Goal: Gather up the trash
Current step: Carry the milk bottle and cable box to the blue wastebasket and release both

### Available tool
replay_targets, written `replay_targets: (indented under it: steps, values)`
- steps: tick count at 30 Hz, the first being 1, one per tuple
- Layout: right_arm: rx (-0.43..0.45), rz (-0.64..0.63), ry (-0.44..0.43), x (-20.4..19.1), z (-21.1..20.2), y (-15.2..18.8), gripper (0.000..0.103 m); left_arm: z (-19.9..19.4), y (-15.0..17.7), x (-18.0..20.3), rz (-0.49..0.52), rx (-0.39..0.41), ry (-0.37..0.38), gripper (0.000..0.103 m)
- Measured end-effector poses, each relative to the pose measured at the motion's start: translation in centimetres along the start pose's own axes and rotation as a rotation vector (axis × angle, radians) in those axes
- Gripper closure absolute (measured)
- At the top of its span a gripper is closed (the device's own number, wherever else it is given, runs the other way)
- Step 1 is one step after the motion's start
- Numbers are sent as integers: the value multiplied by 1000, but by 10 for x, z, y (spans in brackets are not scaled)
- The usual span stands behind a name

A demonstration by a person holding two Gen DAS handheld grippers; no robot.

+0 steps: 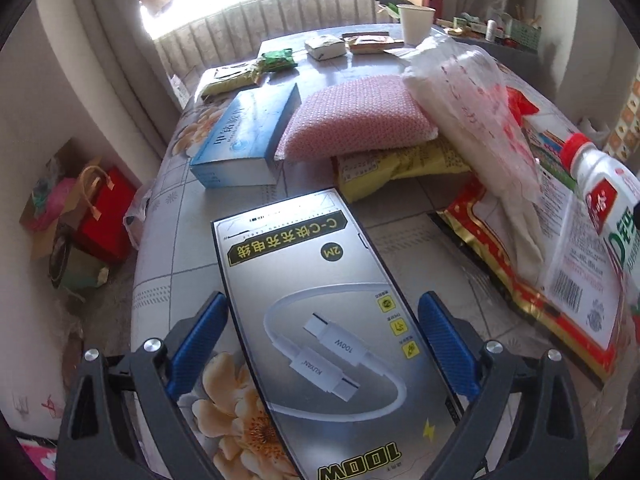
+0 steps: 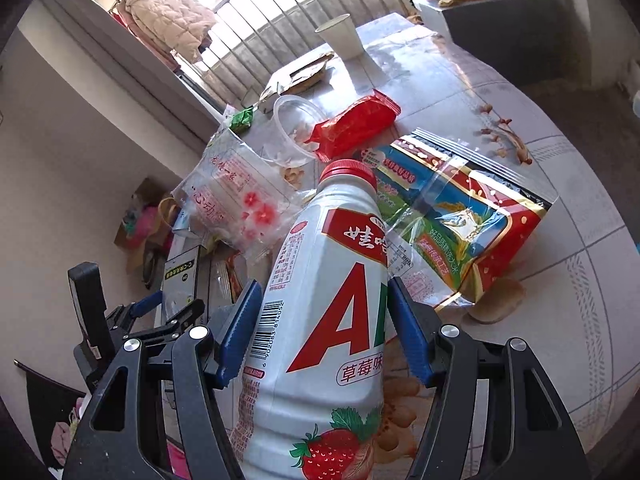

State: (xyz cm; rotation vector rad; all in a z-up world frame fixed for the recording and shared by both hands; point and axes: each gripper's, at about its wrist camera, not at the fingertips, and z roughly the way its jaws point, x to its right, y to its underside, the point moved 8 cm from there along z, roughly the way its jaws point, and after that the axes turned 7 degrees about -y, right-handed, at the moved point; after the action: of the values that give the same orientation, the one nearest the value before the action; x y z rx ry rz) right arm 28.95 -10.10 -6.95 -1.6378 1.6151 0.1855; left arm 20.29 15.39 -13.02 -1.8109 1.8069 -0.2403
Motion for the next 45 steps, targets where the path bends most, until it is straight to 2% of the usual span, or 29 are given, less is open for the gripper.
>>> replay_targets:
  steps: [3,7,10,15,27,31,34,45]
  values:
    - [-32,-22,0,-4,10,1,42,-4,9,-5,11,-24,29,9]
    - [-87,-44,24,-5,27,6,40,-2,14,-14,-115,-100,108,9]
    - [-105,-68,37,-8,31,8,38,-5,14,-19,-177,-114,141,9]
    - [-142,-82,53,-11,38,12,35,-15,15,-21,-180,-100,94,9]
    - [-156,-119,115,-17,45,16,35,-12,29,-8,-80,-89,-44,9]
    - [-158,-130,124,-20,51,18,36,-9,34,-7,-72,-113,-33,9]
    - [-152,-126,119,-20,52,18,37,-9,36,-9,-98,-117,-23,14]
    - [-117,-113,97,-16,38,15,38,-22,40,-19,-149,-83,-10,20]
